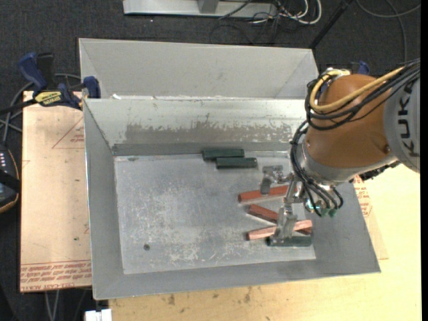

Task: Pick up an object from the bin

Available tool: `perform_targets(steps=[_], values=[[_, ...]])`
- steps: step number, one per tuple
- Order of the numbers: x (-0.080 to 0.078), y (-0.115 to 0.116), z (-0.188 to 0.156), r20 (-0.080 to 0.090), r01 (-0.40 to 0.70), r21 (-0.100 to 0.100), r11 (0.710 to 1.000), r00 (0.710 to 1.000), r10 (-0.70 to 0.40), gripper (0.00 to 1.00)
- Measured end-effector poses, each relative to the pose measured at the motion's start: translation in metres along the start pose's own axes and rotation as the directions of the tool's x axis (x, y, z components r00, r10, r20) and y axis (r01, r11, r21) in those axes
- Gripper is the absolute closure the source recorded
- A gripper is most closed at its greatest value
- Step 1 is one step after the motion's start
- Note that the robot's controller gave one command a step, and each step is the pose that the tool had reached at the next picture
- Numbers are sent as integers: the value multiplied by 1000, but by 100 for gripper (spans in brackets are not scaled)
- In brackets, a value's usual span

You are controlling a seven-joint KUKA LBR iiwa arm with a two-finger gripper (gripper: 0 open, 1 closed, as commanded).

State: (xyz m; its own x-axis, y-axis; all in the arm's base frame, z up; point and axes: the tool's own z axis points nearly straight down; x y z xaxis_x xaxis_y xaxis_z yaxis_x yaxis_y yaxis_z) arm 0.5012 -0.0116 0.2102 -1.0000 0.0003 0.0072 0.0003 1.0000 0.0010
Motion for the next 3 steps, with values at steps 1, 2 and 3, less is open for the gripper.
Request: perform_targets(steps=[1, 2, 3], values=[[4, -88, 132, 3, 169, 1, 986, 986, -169, 0], [1, -86, 127, 11, 173, 2, 985, 985, -173, 100], [1, -93, -9, 17, 152, 5, 988, 988, -152, 100]])
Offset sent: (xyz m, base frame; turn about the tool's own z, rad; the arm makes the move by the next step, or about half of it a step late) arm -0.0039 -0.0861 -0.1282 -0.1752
